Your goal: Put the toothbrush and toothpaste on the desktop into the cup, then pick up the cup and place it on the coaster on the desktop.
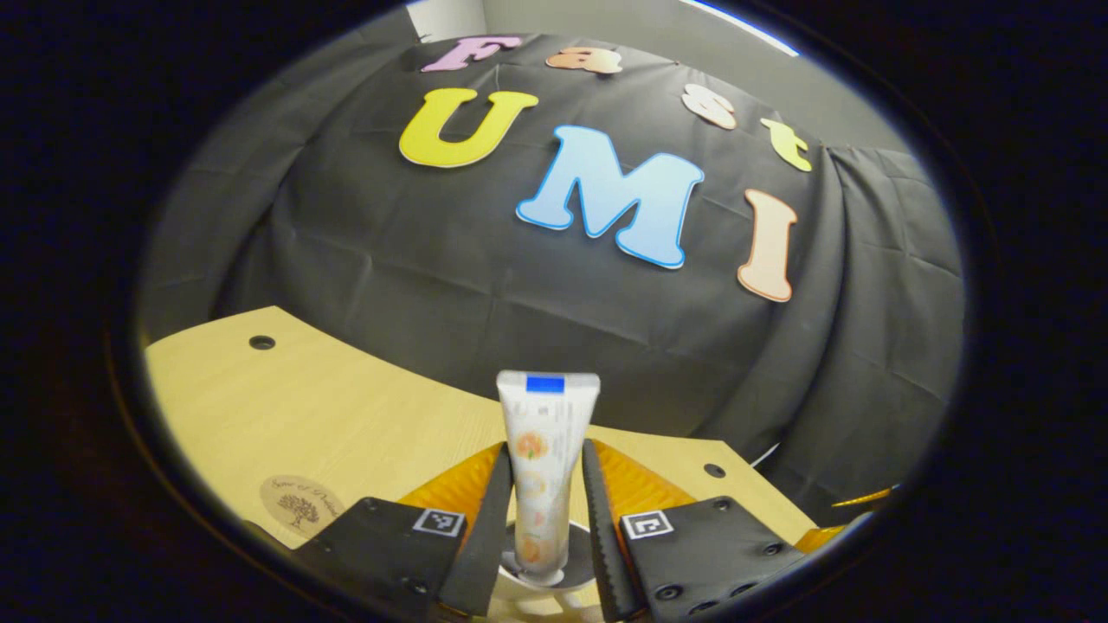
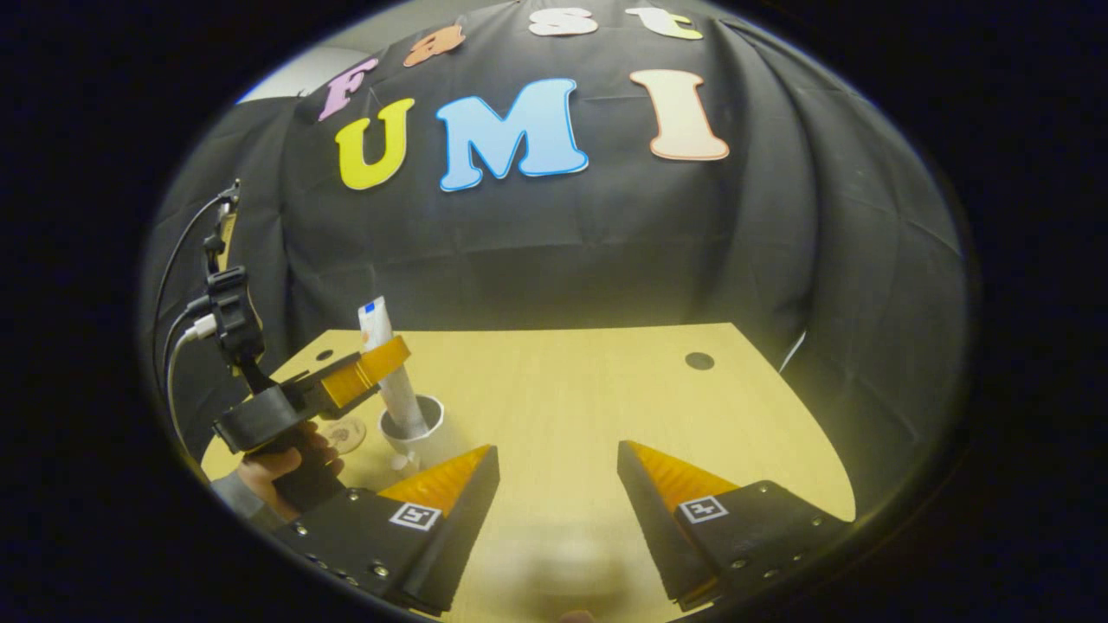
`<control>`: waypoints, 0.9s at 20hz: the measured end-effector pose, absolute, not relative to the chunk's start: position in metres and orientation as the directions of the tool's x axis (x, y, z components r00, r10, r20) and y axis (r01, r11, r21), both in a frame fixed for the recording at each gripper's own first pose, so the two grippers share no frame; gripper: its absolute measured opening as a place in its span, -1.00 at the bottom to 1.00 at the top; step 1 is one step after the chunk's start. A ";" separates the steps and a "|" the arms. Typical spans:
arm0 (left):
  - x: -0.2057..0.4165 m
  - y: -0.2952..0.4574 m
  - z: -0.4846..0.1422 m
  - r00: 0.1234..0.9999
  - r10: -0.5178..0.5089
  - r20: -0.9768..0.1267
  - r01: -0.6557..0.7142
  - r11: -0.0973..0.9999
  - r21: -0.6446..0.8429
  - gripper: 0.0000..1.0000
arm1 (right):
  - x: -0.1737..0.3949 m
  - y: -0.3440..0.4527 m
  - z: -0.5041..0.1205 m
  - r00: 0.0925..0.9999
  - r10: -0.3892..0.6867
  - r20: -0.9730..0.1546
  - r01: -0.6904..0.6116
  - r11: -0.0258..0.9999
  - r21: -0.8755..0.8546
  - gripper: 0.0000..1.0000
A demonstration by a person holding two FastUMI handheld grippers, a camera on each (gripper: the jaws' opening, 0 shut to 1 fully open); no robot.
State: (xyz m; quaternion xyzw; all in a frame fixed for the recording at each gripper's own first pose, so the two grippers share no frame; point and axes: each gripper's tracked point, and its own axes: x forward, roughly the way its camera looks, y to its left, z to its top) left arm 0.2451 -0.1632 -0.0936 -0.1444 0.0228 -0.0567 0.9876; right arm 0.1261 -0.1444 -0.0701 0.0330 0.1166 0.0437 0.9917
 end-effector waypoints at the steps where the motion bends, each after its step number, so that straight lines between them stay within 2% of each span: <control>1: 0.244 -0.161 -0.091 0.992 -0.124 -0.027 0.112 0.955 -0.276 0.28 | 0.127 -0.141 -0.071 0.968 0.097 -0.233 -0.082 0.994 0.075 0.68; 2: 0.242 -0.161 -0.090 0.991 -0.127 -0.028 0.115 0.957 -0.266 0.45 | 0.127 -0.137 -0.072 0.966 0.100 -0.237 -0.085 0.994 0.073 0.68; 3: 0.240 -0.158 -0.088 0.991 -0.133 -0.025 0.122 0.957 -0.264 0.46 | 0.128 -0.132 -0.071 0.965 0.105 -0.239 -0.091 0.993 0.069 0.68; 4: 0.237 -0.156 -0.085 0.991 -0.135 -0.023 0.124 0.956 -0.264 0.72 | 0.129 -0.127 -0.071 0.964 0.111 -0.240 -0.098 0.993 0.064 0.68; 6: 0.232 -0.149 -0.079 0.991 -0.136 -0.018 0.127 0.957 -0.261 0.92 | 0.131 -0.115 -0.068 0.963 0.122 -0.240 -0.113 0.992 0.051 0.68; 7: 0.230 -0.144 -0.075 0.991 -0.134 -0.013 0.126 0.957 -0.260 0.92 | 0.131 -0.108 -0.066 0.962 0.130 -0.240 -0.122 0.991 0.046 0.68; 8: 0.226 -0.140 -0.071 0.991 -0.133 -0.011 0.125 0.958 -0.258 0.78 | 0.133 -0.102 -0.065 0.961 0.138 -0.240 -0.132 0.990 0.040 0.68; 9: 0.222 -0.134 -0.068 0.992 -0.129 -0.012 0.122 0.959 -0.255 0.78 | 0.133 -0.094 -0.064 0.959 0.146 -0.241 -0.142 0.989 0.035 0.68; 11: 0.214 -0.122 -0.062 0.993 -0.119 -0.017 0.111 0.963 -0.245 0.99 | 0.136 -0.078 -0.065 0.952 0.169 -0.255 -0.168 0.985 0.028 0.72; 12: 0.211 -0.115 -0.058 0.994 -0.111 -0.013 0.105 0.965 -0.238 0.93 | 0.137 -0.069 -0.068 0.948 0.179 -0.265 -0.179 0.984 0.025 0.80; 14: 0.203 -0.099 -0.050 0.995 -0.096 -0.008 0.091 0.969 -0.230 0.93 | 0.140 -0.051 -0.071 0.938 0.197 -0.284 -0.202 0.979 0.011 0.80; 15: 0.199 -0.092 -0.047 0.996 -0.091 -0.009 0.086 0.970 -0.226 1.00 | 0.142 -0.044 -0.075 0.932 0.201 -0.302 -0.211 0.978 -0.001 0.80; 16: 0.195 -0.085 -0.046 0.996 -0.083 -0.012 0.078 0.972 -0.221 0.92 | 0.145 -0.037 -0.080 0.922 0.207 -0.327 -0.224 0.975 -0.013 0.80; 18: 0.187 -0.070 -0.043 0.998 -0.067 -0.015 0.062 0.976 -0.211 0.93 | 0.149 -0.022 -0.094 0.895 0.225 -0.386 -0.256 0.966 -0.032 0.80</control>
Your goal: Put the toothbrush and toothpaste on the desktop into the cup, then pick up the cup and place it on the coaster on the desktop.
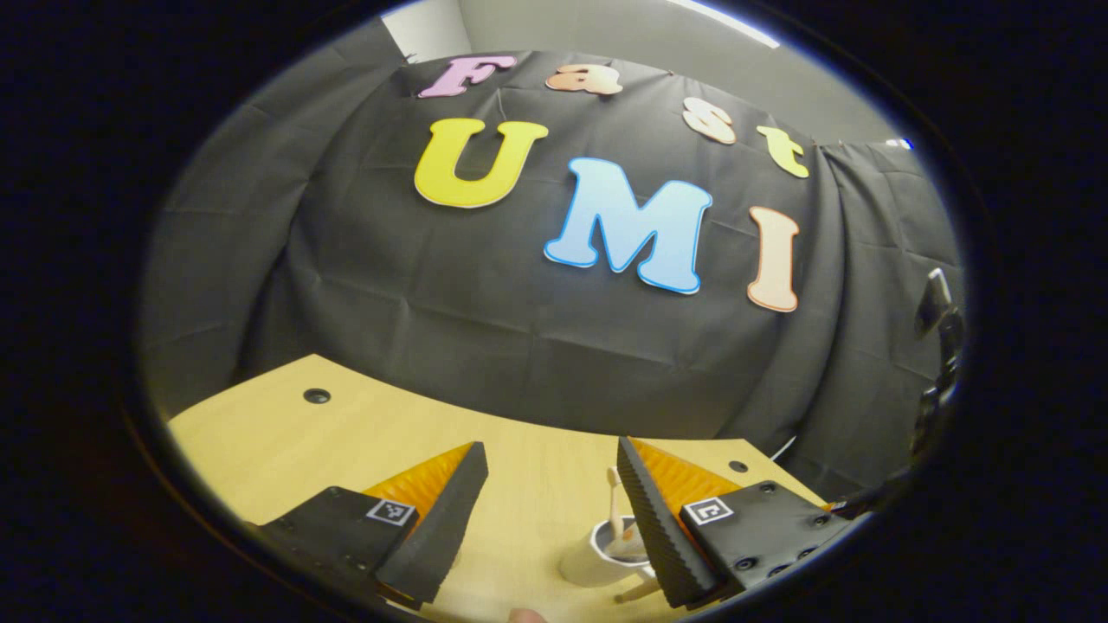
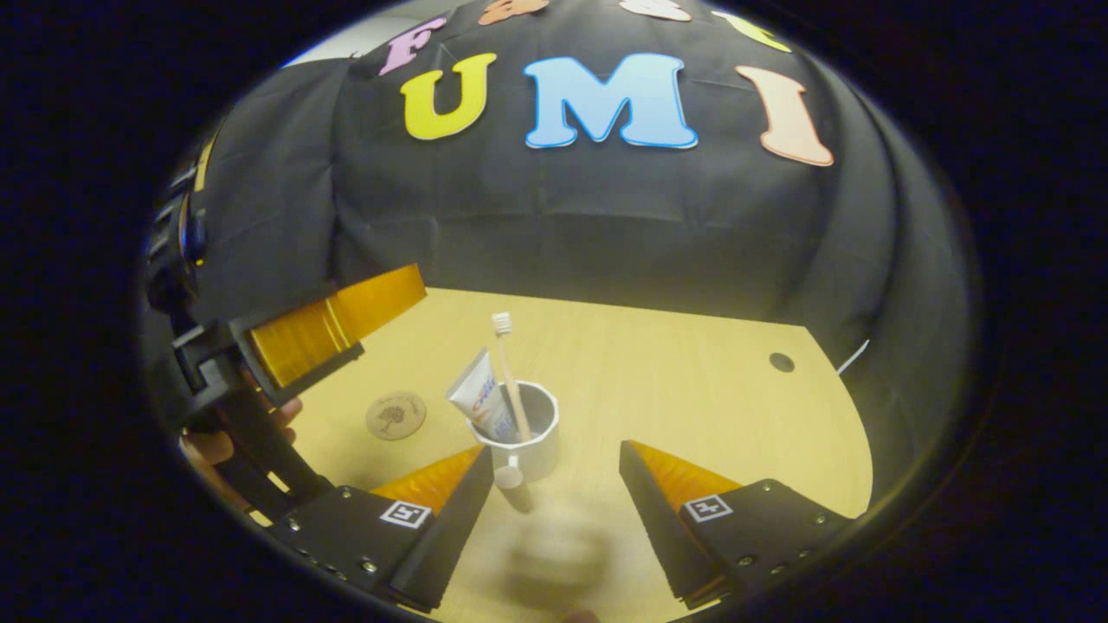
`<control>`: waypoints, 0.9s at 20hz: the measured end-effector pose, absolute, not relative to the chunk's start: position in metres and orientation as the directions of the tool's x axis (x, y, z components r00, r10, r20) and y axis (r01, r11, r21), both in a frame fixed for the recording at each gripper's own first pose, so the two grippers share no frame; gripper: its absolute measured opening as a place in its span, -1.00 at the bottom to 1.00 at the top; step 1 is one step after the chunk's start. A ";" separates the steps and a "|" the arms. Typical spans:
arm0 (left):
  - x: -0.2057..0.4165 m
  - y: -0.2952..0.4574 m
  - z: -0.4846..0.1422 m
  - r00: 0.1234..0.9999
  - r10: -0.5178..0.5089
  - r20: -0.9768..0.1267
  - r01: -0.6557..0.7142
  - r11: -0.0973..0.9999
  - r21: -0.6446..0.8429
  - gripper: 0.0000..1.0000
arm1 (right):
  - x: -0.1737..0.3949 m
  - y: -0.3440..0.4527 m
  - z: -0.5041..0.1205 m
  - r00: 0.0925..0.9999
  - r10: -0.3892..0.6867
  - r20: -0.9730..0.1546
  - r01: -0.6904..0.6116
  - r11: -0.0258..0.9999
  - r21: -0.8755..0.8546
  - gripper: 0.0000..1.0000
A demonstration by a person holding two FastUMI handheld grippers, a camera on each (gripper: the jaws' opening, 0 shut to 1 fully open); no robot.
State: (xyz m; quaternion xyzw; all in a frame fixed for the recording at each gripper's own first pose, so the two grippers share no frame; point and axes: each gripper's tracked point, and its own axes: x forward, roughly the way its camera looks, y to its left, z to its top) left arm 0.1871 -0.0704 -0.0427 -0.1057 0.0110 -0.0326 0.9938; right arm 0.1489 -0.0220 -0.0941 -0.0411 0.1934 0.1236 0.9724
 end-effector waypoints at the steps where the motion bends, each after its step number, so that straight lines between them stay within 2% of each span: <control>1: 0.183 -0.064 -0.042 0.998 -0.061 -0.018 0.056 0.976 -0.210 0.93 | 0.152 -0.016 -0.102 0.880 0.230 -0.415 -0.273 0.961 -0.047 0.80; 2: 0.179 -0.060 -0.043 0.998 -0.058 -0.023 0.052 0.976 -0.210 1.00 | 0.155 -0.011 -0.106 0.870 0.228 -0.437 -0.284 0.957 -0.065 0.80; 4: 0.174 -0.049 -0.046 0.998 -0.051 -0.038 0.042 0.978 -0.203 1.00 | 0.163 -0.004 -0.117 0.852 0.218 -0.477 -0.295 0.951 -0.093 0.80; 5: 0.171 -0.043 -0.048 0.998 -0.045 -0.045 0.035 0.979 -0.202 0.93 | 0.165 -0.001 -0.124 0.842 0.215 -0.495 -0.298 0.950 -0.096 0.80; 7: 0.166 -0.034 -0.052 0.998 -0.032 -0.061 0.019 0.979 -0.202 0.93 | 0.169 0.004 -0.134 0.818 0.207 -0.537 -0.300 0.950 -0.091 0.76; 18: 0.146 0.003 -0.080 0.988 0.014 -0.152 -0.045 0.977 -0.207 0.93 | 0.185 0.009 -0.178 0.660 0.139 -0.739 -0.299 0.950 -0.089 0.80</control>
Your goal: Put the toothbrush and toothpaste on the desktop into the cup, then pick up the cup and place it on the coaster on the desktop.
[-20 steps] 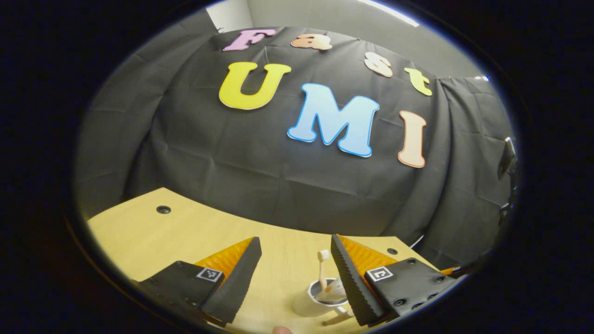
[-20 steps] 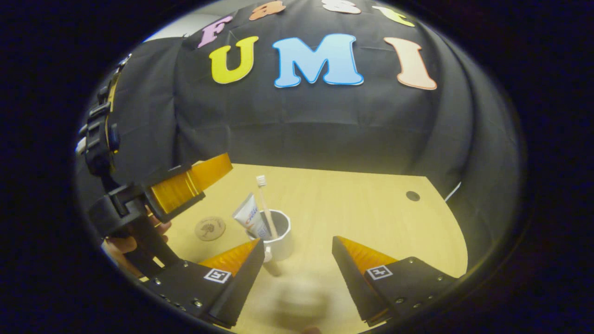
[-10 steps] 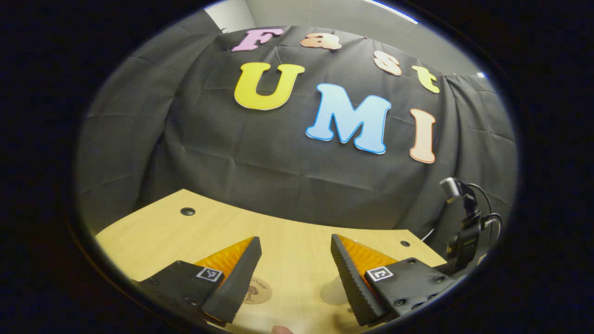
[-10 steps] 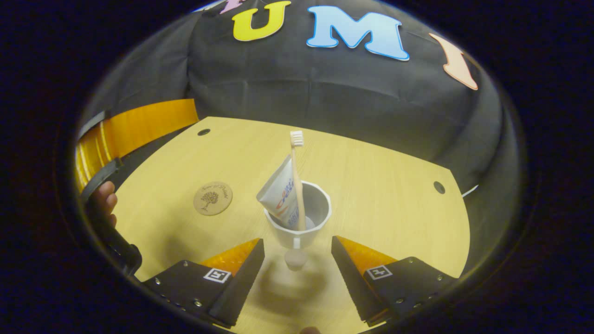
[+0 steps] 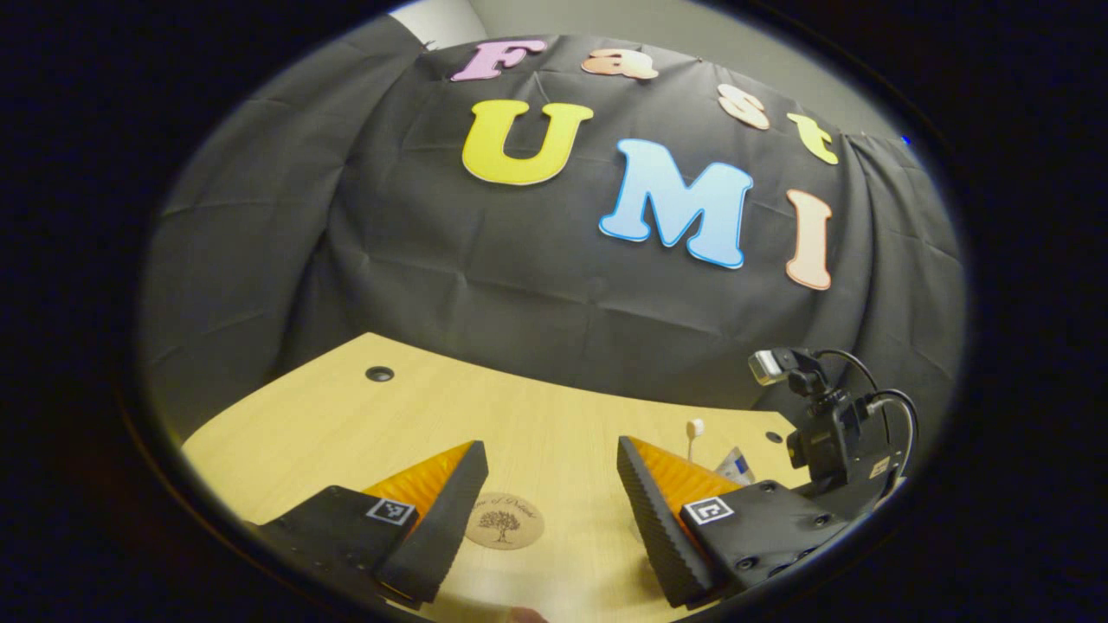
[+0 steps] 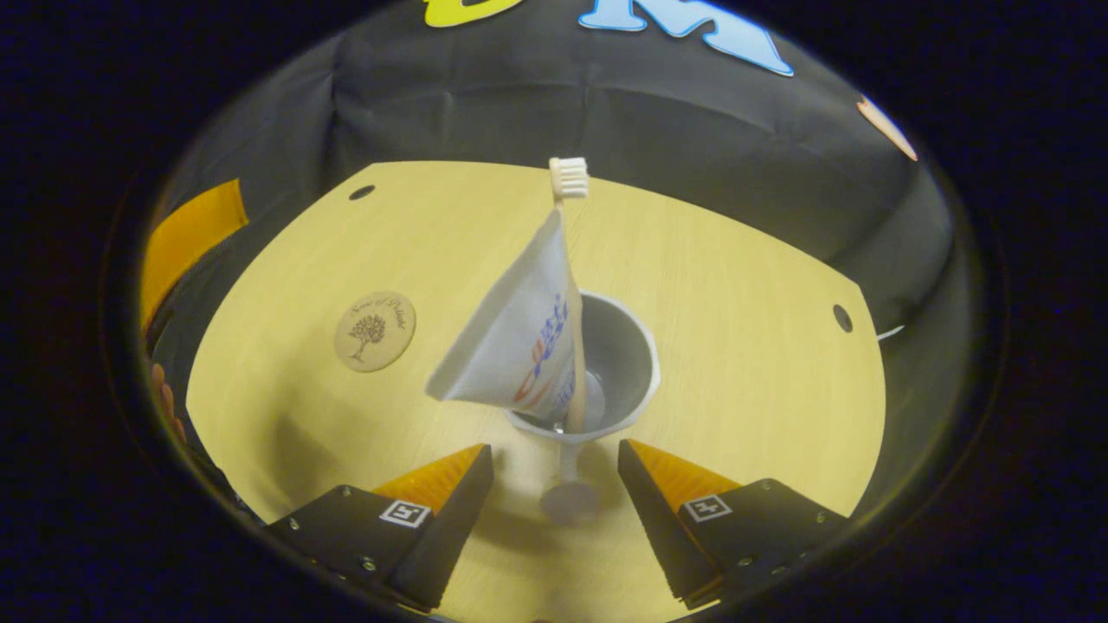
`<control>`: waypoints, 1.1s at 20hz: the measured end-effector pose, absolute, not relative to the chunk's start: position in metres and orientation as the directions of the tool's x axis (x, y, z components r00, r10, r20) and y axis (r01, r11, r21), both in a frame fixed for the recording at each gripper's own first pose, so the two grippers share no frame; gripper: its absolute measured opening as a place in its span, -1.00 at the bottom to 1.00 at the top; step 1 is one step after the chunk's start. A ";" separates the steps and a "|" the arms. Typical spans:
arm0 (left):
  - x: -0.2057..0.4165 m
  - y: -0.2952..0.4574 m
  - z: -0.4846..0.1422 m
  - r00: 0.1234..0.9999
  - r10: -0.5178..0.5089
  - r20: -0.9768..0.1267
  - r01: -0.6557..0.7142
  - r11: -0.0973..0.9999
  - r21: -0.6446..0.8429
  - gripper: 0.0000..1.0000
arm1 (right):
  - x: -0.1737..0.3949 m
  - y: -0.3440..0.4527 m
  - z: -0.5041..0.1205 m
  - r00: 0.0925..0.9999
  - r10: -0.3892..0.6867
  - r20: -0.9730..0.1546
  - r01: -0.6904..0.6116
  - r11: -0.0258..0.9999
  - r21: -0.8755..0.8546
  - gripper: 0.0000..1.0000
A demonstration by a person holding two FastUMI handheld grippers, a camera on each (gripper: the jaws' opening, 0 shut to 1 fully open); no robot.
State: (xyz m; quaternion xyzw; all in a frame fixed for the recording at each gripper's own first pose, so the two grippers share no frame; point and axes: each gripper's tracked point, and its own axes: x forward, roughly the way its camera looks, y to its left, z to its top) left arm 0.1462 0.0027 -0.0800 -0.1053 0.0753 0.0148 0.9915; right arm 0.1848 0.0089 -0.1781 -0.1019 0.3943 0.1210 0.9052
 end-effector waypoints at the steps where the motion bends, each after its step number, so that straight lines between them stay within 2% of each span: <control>1: 0.145 0.005 -0.083 0.987 0.017 -0.162 -0.051 0.977 -0.207 0.93 | 0.186 0.009 -0.181 0.645 0.132 -0.752 -0.297 0.951 -0.088 0.80; 6: 0.137 0.010 -0.097 0.979 0.022 -0.202 -0.070 0.970 -0.232 0.93 | 0.192 0.008 -0.192 0.592 0.119 -0.797 -0.295 0.952 -0.077 0.80; 9: 0.133 0.015 -0.103 0.975 0.035 -0.218 -0.090 0.965 -0.245 0.94 | 0.195 0.007 -0.195 0.577 0.121 -0.808 -0.279 0.959 -0.055 0.46; 10: 0.132 0.018 -0.105 0.974 0.038 -0.223 -0.095 0.964 -0.248 1.00 | 0.196 0.007 -0.197 0.571 0.123 -0.811 -0.276 0.960 -0.049 0.42; 11: 0.131 0.021 -0.106 0.973 0.044 -0.228 -0.102 0.963 -0.248 0.94 | 0.199 0.004 -0.202 0.572 0.108 -0.813 -0.262 0.963 -0.056 0.39; 12: 0.129 0.023 -0.106 0.972 0.049 -0.231 -0.107 0.963 -0.248 0.94 | 0.196 0.004 -0.199 0.564 0.112 -0.818 -0.262 0.964 -0.048 0.15; 13: 0.128 0.025 -0.107 0.971 0.053 -0.232 -0.112 0.962 -0.249 0.94 | 0.195 0.005 -0.200 0.559 0.121 -0.820 -0.265 0.963 -0.038 0.00; 14: 0.127 0.027 -0.108 0.970 0.057 -0.235 -0.117 0.961 -0.251 1.00 | 0.191 0.001 -0.193 0.558 0.104 -0.824 -0.244 0.969 -0.043 0.00; 15: 0.126 0.029 -0.109 0.969 0.060 -0.238 -0.121 0.960 -0.254 1.00 | 0.195 0.002 -0.201 0.552 0.105 -0.827 -0.232 0.972 -0.031 -0.38; 17: 0.123 0.031 -0.112 0.968 0.063 -0.245 -0.128 0.956 -0.262 0.93 | 0.194 0.003 -0.201 0.550 0.104 -0.829 -0.226 0.974 -0.028 -0.40; 18: 0.122 0.033 -0.113 0.967 0.066 -0.248 -0.133 0.955 -0.266 0.93 | 0.194 0.003 -0.201 0.552 0.105 -0.827 -0.232 0.972 -0.032 -0.50; 19: 0.120 0.034 -0.115 0.966 0.067 -0.250 -0.136 0.953 -0.269 0.93 | 0.194 0.003 -0.200 0.555 0.105 -0.825 -0.230 0.973 -0.031 -0.41; 20: 0.118 0.036 -0.115 0.966 0.071 -0.250 -0.140 0.952 -0.271 1.00 | 0.194 0.004 -0.199 0.559 0.108 -0.822 -0.223 0.975 -0.024 -0.41; 21: 0.117 0.039 -0.114 0.966 0.073 -0.248 -0.142 0.952 -0.272 0.93 | 0.193 0.005 -0.199 0.560 0.108 -0.821 -0.220 0.975 -0.022 -0.54; 22: 0.115 0.041 -0.113 0.966 0.078 -0.246 -0.146 0.951 -0.272 1.00 | 0.193 0.005 -0.199 0.566 0.107 -0.818 -0.219 0.975 -0.024 -0.54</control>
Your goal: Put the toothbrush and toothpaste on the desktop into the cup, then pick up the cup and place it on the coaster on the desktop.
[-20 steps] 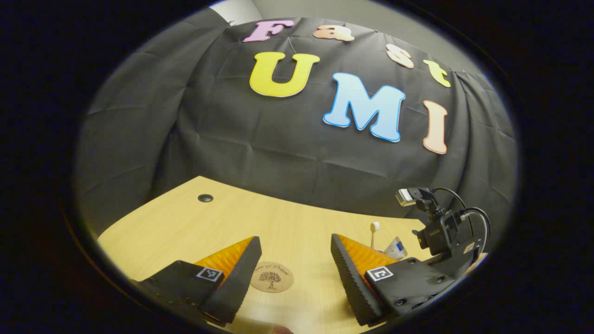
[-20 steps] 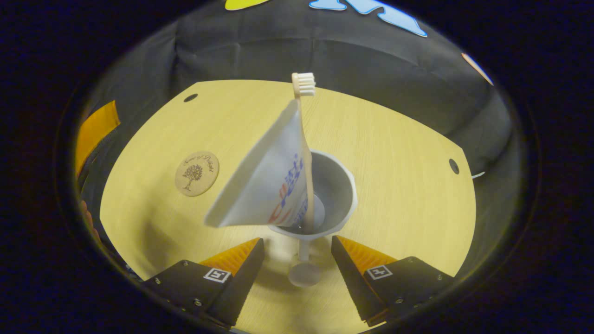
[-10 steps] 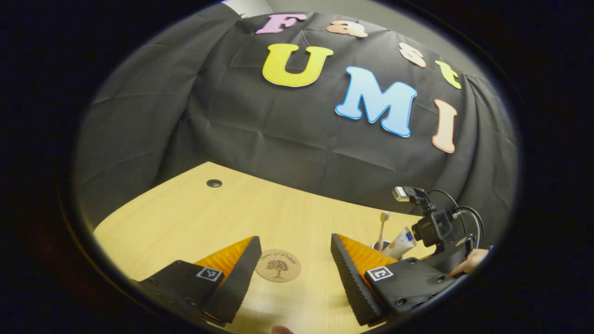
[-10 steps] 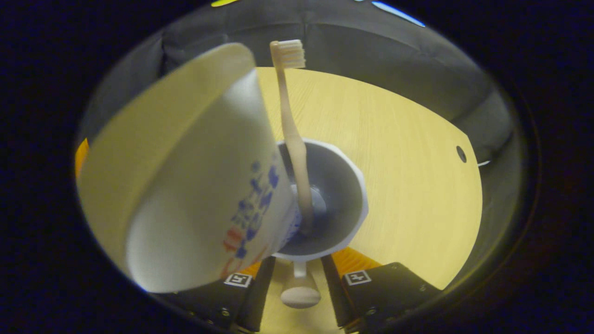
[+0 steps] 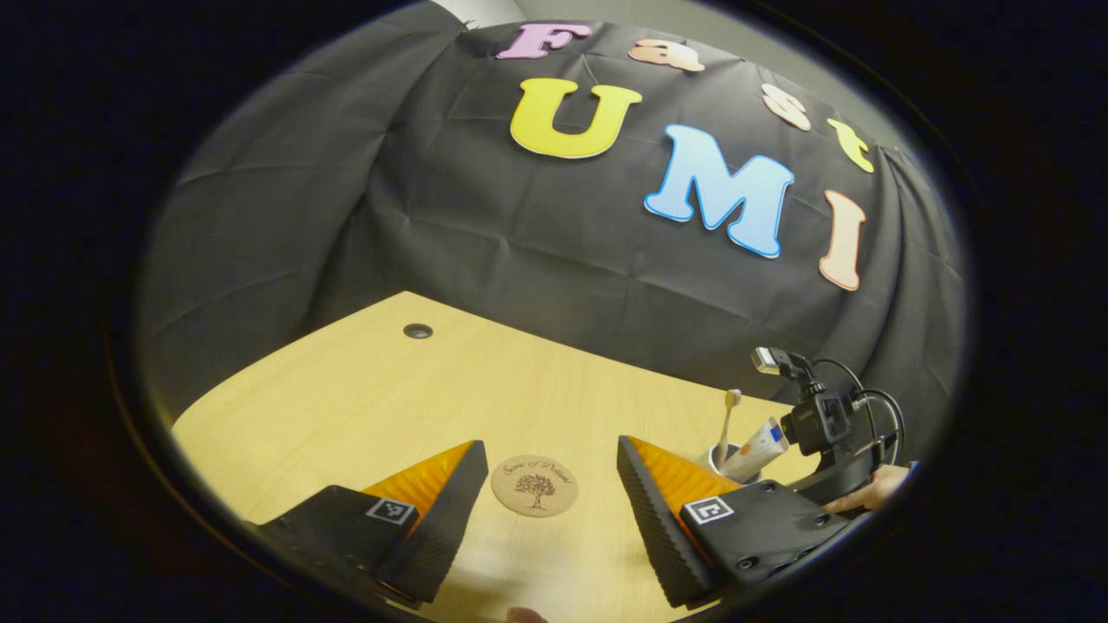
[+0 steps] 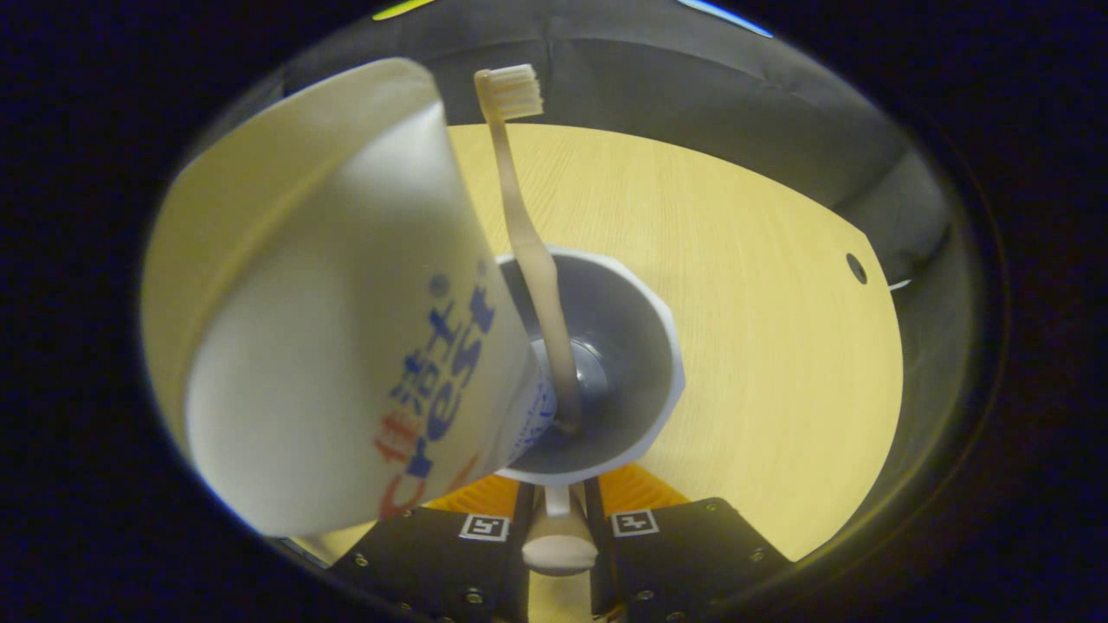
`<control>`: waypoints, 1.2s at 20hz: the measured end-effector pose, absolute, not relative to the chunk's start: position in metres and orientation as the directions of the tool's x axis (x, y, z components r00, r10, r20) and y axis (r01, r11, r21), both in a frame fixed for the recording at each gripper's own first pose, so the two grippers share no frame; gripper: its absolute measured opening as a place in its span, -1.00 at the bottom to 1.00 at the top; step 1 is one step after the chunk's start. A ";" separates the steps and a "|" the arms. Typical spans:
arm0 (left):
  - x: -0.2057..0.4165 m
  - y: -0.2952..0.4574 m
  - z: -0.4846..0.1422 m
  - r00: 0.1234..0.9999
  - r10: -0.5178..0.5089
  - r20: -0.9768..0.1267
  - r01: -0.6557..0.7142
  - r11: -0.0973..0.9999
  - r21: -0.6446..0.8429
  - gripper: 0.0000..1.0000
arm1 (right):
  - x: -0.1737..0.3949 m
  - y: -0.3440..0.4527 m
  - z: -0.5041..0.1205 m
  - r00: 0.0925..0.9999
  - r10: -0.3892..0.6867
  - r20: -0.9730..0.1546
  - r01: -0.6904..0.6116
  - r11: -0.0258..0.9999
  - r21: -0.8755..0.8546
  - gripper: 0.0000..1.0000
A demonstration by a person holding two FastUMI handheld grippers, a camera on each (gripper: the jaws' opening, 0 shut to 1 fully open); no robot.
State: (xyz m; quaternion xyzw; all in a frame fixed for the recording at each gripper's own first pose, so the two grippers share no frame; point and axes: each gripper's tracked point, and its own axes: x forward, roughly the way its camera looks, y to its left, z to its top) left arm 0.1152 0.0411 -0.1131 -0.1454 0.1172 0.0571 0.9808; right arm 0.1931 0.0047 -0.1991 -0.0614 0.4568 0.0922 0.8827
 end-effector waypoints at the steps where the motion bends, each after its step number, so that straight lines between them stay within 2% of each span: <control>1: 0.113 0.044 -0.113 0.966 0.081 -0.244 -0.148 0.951 -0.271 1.00 | 0.193 0.007 -0.198 0.570 0.106 -0.815 -0.221 0.975 -0.028 -0.46; 5: 0.104 0.060 -0.112 0.965 0.095 -0.246 -0.162 0.950 -0.267 0.93 | 0.188 0.026 -0.189 0.601 0.115 -0.791 -0.255 0.966 -0.053 -0.45; 6: 0.101 0.064 -0.112 0.964 0.100 -0.247 -0.168 0.948 -0.269 0.93 | 0.186 0.034 -0.188 0.601 0.125 -0.790 -0.262 0.964 -0.047 -0.54; 7: 0.098 0.070 -0.112 0.964 0.102 -0.246 -0.170 0.947 -0.272 0.93 | 0.185 0.042 -0.187 0.601 0.133 -0.789 -0.271 0.962 -0.044 -0.36; 8: 0.092 0.075 -0.111 0.964 0.105 -0.245 -0.173 0.947 -0.271 1.00 | 0.185 0.051 -0.187 0.602 0.139 -0.787 -0.280 0.959 -0.045 -0.46; 10: 0.081 0.085 -0.109 0.963 0.116 -0.243 -0.180 0.948 -0.262 0.93 | 0.184 0.068 -0.182 0.604 0.151 -0.783 -0.300 0.953 -0.047 -0.45; 14: 0.067 0.114 -0.107 0.960 0.135 -0.246 -0.201 0.942 -0.270 1.00 | 0.184 0.100 -0.175 0.607 0.166 -0.777 -0.322 0.945 -0.050 -0.46; 15: 0.062 0.120 -0.107 0.959 0.139 -0.247 -0.206 0.940 -0.272 1.00 | 0.184 0.107 -0.173 0.604 0.169 -0.779 -0.328 0.943 -0.049 -0.54; 16: 0.058 0.126 -0.105 0.959 0.143 -0.246 -0.210 0.939 -0.274 0.94 | 0.184 0.115 -0.173 0.602 0.175 -0.779 -0.333 0.942 -0.046 -0.45; 18: 0.055 0.138 -0.103 0.958 0.154 -0.241 -0.219 0.936 -0.275 1.00 | 0.186 0.131 -0.171 0.601 0.181 -0.779 -0.348 0.936 -0.051 -0.46; 22: 0.044 0.160 -0.099 0.957 0.174 -0.231 -0.236 0.931 -0.278 1.00 | 0.189 0.159 -0.169 0.595 0.194 -0.780 -0.368 0.929 -0.050 -0.45; 23: 0.042 0.166 -0.098 0.956 0.179 -0.231 -0.241 0.930 -0.278 1.00 | 0.189 0.167 -0.170 0.593 0.196 -0.781 -0.371 0.927 -0.049 -0.54; 24: 0.040 0.171 -0.099 0.955 0.185 -0.233 -0.248 0.928 -0.278 0.94 | 0.189 0.172 -0.170 0.592 0.197 -0.782 -0.374 0.926 -0.050 -0.54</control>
